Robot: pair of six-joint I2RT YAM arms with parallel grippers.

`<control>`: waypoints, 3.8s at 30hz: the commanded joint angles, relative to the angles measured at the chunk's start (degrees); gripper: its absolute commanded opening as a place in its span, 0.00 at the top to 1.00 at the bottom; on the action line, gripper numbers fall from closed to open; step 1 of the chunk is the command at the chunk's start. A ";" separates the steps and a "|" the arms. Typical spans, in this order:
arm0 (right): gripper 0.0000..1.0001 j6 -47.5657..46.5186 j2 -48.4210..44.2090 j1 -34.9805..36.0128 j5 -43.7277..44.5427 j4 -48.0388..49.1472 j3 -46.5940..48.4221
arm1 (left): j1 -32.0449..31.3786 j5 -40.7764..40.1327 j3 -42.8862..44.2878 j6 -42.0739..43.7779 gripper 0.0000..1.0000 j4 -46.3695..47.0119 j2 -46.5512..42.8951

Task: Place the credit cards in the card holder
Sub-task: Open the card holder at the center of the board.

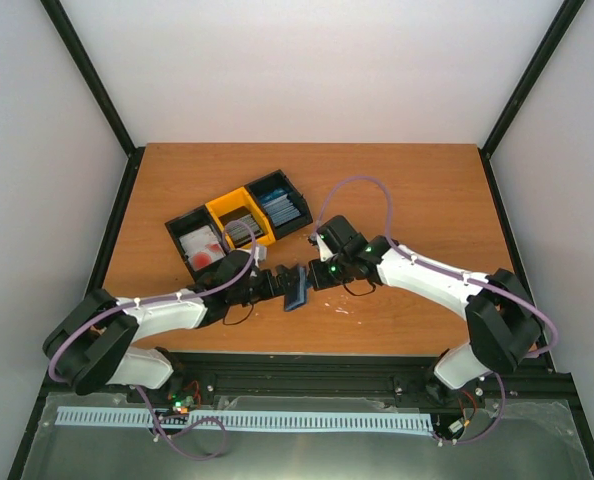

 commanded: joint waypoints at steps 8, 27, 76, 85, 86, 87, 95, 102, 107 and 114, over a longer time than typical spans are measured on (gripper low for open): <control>0.97 0.04 -3.54 -0.06 -0.43 -0.66 1.61 | 0.00 0.08 5.64 4.97 0.12 -5.10 2.21; 0.53 -0.89 -1.42 -0.19 18.17 -2.98 -0.95 | 0.01 -7.66 8.62 5.63 0.48 -15.96 4.01; 0.66 3.77 6.12 0.31 -3.57 9.54 -2.63 | 0.00 -5.27 6.85 4.61 0.94 -13.31 4.15; 0.58 3.53 4.42 1.89 -3.97 8.27 -4.36 | 0.00 -5.36 7.00 4.44 0.94 -13.46 4.39; 0.59 3.85 3.93 2.24 -4.01 7.95 -4.93 | 0.00 -5.40 7.04 4.38 0.94 -13.45 4.39; 0.59 4.15 3.41 2.55 -3.83 7.80 -5.58 | 0.00 -5.36 7.04 4.43 0.94 -13.44 4.47; 0.56 6.05 2.85 2.57 3.31 8.59 -6.08 | 0.00 -5.19 6.93 4.42 0.94 -12.95 4.57; 0.64 6.17 6.50 2.66 1.70 11.05 -4.64 | 0.00 -4.95 6.95 4.57 0.94 -12.51 4.68; 0.61 7.38 8.24 2.62 0.91 11.67 -4.82 | 0.00 -4.74 6.65 4.44 0.95 -12.01 4.79; 0.54 10.00 8.63 2.20 -6.70 20.27 -7.37 | 0.05 -5.03 5.94 3.82 0.95 -11.69 5.03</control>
